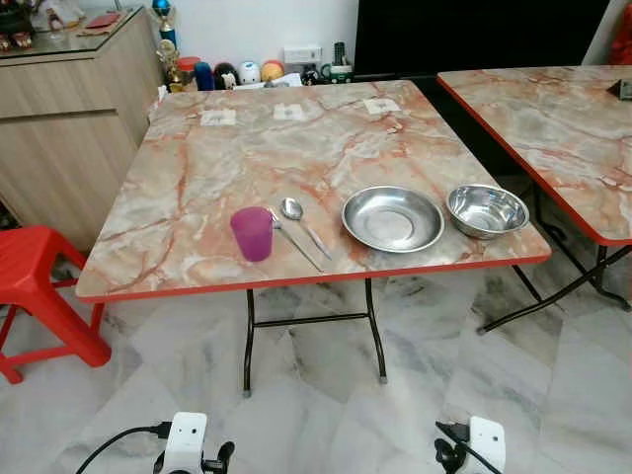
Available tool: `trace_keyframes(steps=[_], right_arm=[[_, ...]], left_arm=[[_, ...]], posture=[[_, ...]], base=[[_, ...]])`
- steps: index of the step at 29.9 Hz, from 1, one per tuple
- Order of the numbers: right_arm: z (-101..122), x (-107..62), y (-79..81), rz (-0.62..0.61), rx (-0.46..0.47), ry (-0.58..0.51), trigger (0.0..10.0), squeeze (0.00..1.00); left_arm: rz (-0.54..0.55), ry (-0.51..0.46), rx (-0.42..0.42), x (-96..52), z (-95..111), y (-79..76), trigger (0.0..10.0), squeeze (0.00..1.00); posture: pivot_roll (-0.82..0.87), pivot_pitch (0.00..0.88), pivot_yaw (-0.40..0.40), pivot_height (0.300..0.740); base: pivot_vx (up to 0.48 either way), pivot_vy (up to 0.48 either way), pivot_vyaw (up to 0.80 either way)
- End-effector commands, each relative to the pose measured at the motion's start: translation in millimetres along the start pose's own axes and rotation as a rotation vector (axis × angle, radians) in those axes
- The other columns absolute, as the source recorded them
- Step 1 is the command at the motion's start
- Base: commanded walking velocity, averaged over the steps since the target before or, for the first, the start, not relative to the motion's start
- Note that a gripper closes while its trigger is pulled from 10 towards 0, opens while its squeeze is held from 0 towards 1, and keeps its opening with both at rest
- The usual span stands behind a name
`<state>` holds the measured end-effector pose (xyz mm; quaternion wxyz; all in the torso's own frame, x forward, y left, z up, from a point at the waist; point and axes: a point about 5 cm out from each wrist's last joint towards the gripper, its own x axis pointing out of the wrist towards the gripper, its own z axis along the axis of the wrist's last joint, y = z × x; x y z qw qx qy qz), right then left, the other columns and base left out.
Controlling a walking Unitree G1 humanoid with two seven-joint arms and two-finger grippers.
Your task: Setting the table
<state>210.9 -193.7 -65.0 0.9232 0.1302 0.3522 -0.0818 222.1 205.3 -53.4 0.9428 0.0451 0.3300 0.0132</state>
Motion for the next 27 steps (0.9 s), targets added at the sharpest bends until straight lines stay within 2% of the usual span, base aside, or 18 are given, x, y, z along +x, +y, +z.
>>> trace_keyframes(steps=[1,15,16,18,19,20,22,27], right_arm=[[3,-0.4,1.2,0.020,-0.007,-0.042,10.0,0.00],[18,-3.6,4.0,0.066,0.045,-0.233,10.0,0.00],[35,-1.5,11.0,0.091,0.036,-0.312,10.0,0.00],[102,-2.8,41.0,0.159,0.001,-0.600,10.0,0.00],[124,-7.8,51.1,0.179,-0.007,-0.696,10.0,0.00],[136,-12.0,56.0,0.186,-0.008,-0.748,10.0,0.00],[147,-16.6,58.6,0.185,-0.010,-0.799,10.0,0.00],[152,-19.6,61.4,0.191,-0.023,-0.831,10.0,0.00]], left_arm=[[-0.003,0.025,-0.007,-3.9,-10,-0.6,10.0,0.00],[-0.007,0.033,0.001,-7.9,-17,4.6,10.0,0.00],[-0.007,0.042,0.005,-8.6,-19,5.7,10.0,0.00],[-0.005,0.063,0.008,-10.3,-24,8.4,10.0,0.00],[0.000,0.074,0.006,-11.3,-26,9.8,10.0,0.00],[0.006,0.085,0.002,-12.2,-29,11.1,10.0,0.00],[0.017,0.103,-0.006,-14.5,-34,13.4,10.0,0.00],[0.022,0.118,-0.012,-17.1,-39,15.0,10.0,0.00]], posture=[[0.00,0.099,0.003,0.740],[-0.02,0.103,-0.001,0.740],[-0.02,0.102,-0.001,0.740],[-0.03,0.100,0.000,0.740],[-0.03,0.098,-0.002,0.740],[-0.03,0.095,-0.002,0.740],[-0.03,0.090,-0.004,0.740],[-0.02,0.079,-0.010,0.740]], base=[[0.000,0.000,0.00],[0.000,0.000,0.00],[0.000,0.000,0.00],[0.000,0.000,0.00],[0.000,0.000,0.00],[0.000,0.000,0.00],[0.000,0.000,0.00],[0.000,0.000,0.00]])
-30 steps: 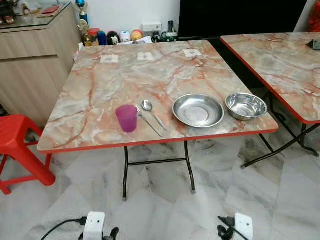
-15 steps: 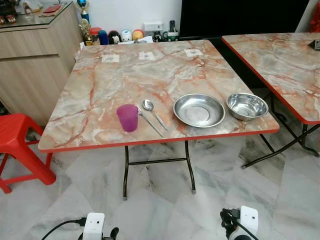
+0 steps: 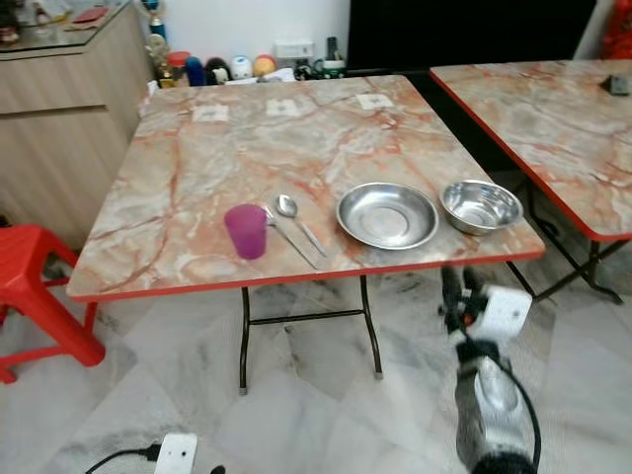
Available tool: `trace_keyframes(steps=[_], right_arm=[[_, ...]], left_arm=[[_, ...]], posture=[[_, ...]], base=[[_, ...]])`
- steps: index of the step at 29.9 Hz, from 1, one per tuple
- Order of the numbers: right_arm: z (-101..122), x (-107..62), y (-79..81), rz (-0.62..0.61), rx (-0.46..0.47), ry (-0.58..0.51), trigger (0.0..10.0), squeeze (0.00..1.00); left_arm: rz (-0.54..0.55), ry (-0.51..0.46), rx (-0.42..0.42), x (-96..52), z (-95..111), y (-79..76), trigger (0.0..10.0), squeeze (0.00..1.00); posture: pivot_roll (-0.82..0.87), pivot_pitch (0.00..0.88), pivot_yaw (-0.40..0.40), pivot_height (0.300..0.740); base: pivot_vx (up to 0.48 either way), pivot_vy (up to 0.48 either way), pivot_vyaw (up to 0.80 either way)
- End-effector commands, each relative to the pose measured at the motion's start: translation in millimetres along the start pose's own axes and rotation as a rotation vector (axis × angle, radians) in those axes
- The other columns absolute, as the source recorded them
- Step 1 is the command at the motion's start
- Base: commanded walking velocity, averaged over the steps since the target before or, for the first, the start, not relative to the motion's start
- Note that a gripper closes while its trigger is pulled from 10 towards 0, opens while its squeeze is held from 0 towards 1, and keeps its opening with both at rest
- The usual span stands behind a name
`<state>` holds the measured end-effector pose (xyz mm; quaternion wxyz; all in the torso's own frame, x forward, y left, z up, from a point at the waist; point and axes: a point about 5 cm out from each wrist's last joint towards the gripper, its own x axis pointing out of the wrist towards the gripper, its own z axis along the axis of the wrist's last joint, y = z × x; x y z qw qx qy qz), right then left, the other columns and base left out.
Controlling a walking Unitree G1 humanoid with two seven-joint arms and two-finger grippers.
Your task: Setting the table
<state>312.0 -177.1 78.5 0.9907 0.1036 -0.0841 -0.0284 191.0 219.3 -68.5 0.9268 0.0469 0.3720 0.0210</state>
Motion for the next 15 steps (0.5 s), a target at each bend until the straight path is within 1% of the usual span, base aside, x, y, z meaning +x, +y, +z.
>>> trace_keyframes(steps=[1,4,8,15], right_arm=[[-7,-6.4,-2.9,-0.020,0.004,0.032,10.0,0.00],[-1,-7.8,-1.1,-0.024,0.005,0.016,10.0,0.00],[6,-8.7,-2.9,-0.046,0.012,0.005,10.0,0.00],[12,-8.8,-3.5,-0.054,0.010,0.004,10.0,0.00]], left_arm=[[0.009,0.031,-0.016,-2.7,-8,2.7,10.0,0.00],[0.008,0.036,-0.018,-3.4,-10,2.2,10.0,0.00],[0.006,0.038,-0.022,-4.0,-12,1.4,10.0,0.00],[0.010,0.038,-0.027,-4.0,-12,3.3,10.0,0.00]], posture=[[-0.02,0.075,-0.011,0.740],[-0.03,0.071,-0.011,0.740],[-0.03,0.062,-0.008,0.740],[-0.03,0.052,-0.010,0.740]], base=[[0.000,0.000,0.00],[0.000,0.000,0.00],[0.000,0.000,0.00],[0.000,0.000,0.00]])
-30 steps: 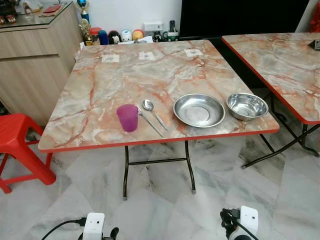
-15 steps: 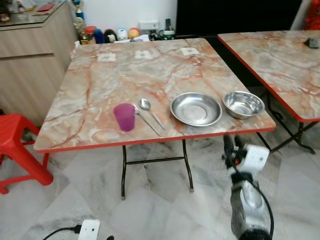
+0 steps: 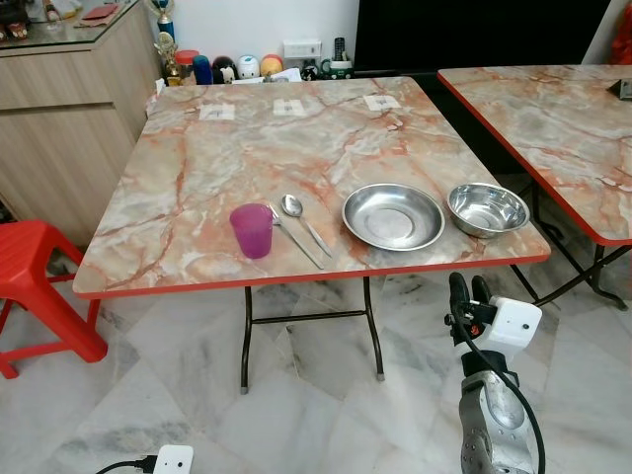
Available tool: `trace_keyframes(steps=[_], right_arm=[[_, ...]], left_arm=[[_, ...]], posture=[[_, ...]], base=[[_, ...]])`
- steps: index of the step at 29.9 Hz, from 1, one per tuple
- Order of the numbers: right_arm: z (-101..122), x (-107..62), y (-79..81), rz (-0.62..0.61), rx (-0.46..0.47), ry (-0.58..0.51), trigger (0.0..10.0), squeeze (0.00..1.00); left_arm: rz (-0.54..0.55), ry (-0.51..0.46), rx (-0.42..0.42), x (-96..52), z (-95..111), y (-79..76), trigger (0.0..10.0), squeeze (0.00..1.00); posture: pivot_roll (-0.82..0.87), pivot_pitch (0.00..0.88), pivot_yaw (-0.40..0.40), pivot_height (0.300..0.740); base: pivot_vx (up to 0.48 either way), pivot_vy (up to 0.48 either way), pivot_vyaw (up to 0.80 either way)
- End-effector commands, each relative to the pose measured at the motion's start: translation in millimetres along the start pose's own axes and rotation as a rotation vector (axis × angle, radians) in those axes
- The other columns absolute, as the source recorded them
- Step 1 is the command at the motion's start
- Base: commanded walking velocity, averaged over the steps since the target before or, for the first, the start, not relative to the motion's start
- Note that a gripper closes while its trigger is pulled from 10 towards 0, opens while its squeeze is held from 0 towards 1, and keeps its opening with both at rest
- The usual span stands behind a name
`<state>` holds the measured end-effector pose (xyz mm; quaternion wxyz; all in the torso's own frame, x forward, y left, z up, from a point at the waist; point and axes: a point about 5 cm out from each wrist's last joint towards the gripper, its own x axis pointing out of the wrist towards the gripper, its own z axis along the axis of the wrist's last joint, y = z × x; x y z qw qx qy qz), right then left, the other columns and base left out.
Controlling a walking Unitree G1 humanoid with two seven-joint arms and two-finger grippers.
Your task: Setting the table
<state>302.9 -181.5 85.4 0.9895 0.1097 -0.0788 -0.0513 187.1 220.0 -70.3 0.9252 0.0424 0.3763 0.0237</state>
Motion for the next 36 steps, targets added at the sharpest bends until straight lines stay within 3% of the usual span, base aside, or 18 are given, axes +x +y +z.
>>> trace_keyframes(steps=[1,6,16,23,36], right_arm=[[3,-1.3,-0.5,-0.008,0.002,-0.002,10.0,0.00],[5,-3.5,-4.5,-0.033,-0.003,-0.002,10.0,0.00],[6,-3.8,-4.3,-0.040,-0.001,0.007,10.0,0.00],[7,-2.8,-11.6,-0.088,0.012,0.018,10.0,0.00],[15,1.3,-12.0,-0.106,0.017,-0.004,10.0,0.00]], left_arm=[[0.009,0.028,-0.016,-2.5,-7,3.0,10.0,0.00],[0.010,0.028,-0.015,-2.6,-7,4.3,10.0,0.00],[-0.001,0.028,-0.020,-3.3,-9,3.8,10.0,0.00],[-0.008,0.023,-0.019,-2.3,-6,3.0,10.0,0.00],[-0.014,0.038,-0.027,-3.0,-9,2.6,10.0,0.00]], posture=[[-0.03,0.052,-0.010,0.740],[-0.03,0.039,-0.006,0.740],[-0.03,0.036,-0.001,0.740],[-0.03,0.039,-0.003,0.740],[-0.02,0.040,-0.007,0.740]], base=[[0.000,0.000,0.00],[0.000,0.000,0.20],[0.000,0.000,0.77],[0.034,0.000,0.00],[0.357,0.000,0.00]])
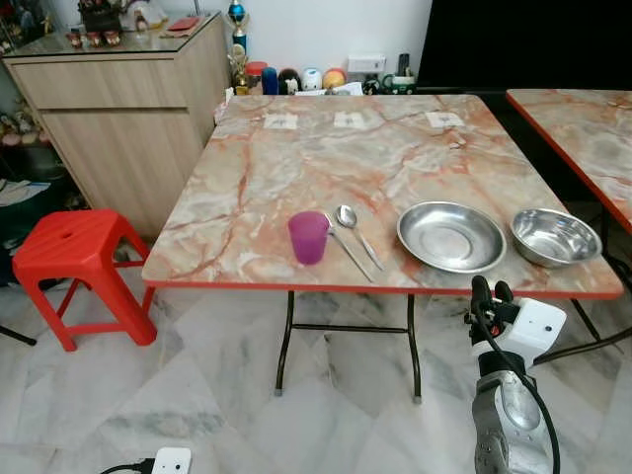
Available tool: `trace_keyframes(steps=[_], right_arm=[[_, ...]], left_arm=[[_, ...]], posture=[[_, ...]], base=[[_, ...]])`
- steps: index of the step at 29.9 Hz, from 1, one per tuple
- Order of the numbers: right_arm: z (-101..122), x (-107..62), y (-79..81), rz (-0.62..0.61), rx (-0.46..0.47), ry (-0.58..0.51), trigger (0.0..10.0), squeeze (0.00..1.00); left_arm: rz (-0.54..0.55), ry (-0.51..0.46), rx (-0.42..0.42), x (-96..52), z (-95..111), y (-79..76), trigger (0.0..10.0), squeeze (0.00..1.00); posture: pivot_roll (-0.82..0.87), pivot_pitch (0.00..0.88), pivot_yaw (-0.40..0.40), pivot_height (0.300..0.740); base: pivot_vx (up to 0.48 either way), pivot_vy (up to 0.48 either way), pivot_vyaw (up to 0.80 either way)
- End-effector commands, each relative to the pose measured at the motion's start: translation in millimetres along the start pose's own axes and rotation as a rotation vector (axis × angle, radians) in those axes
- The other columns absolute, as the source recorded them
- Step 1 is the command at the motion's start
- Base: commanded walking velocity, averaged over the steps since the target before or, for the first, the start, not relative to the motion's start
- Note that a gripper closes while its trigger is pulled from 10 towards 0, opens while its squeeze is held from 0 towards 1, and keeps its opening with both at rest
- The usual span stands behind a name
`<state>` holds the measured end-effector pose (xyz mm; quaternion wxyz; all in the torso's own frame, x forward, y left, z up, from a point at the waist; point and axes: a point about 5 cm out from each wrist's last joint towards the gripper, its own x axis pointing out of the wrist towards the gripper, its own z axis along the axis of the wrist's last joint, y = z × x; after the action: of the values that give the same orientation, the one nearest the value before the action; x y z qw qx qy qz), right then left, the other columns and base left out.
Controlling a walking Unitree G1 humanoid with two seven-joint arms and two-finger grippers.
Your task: Setting the table
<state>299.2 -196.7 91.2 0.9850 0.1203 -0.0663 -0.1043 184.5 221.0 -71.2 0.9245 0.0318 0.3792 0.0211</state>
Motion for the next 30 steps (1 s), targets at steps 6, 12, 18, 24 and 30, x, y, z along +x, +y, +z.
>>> trace_keyframes(steps=[6,12,18,24,30], right_arm=[[6,2.4,1.8,-0.003,0.001,-0.022,10.0,0.00],[8,2.7,1.4,-0.017,0.001,-0.032,10.0,0.00],[15,-0.9,-4.0,-0.040,-0.010,-0.056,10.0,0.00],[16,-9.8,-8.1,-0.045,-0.002,-0.028,10.0,0.00],[6,-19.9,-10.9,-0.062,0.049,0.057,10.0,0.00]], left_arm=[[0.003,0.041,-0.012,-2.7,-9,3.3,10.0,0.00],[0.008,0.037,-0.018,-2.8,-9,3.9,10.0,0.00],[0.008,0.039,-0.019,-3.2,-9,4.5,10.0,0.00],[0.010,0.044,-0.021,-4.2,-11,8.3,10.0,0.00],[0.021,0.065,-0.025,-6.1,-13,17.0,10.0,0.00]], posture=[[-0.02,0.034,-0.006,0.740],[-0.02,0.032,-0.005,0.740],[-0.02,0.032,-0.005,0.740],[-0.02,0.028,-0.005,0.740],[-0.03,0.022,0.000,0.740]], base=[[0.368,0.000,0.00],[0.168,0.000,0.00],[0.000,0.000,0.00],[0.000,0.000,0.00],[0.000,0.000,0.00]])
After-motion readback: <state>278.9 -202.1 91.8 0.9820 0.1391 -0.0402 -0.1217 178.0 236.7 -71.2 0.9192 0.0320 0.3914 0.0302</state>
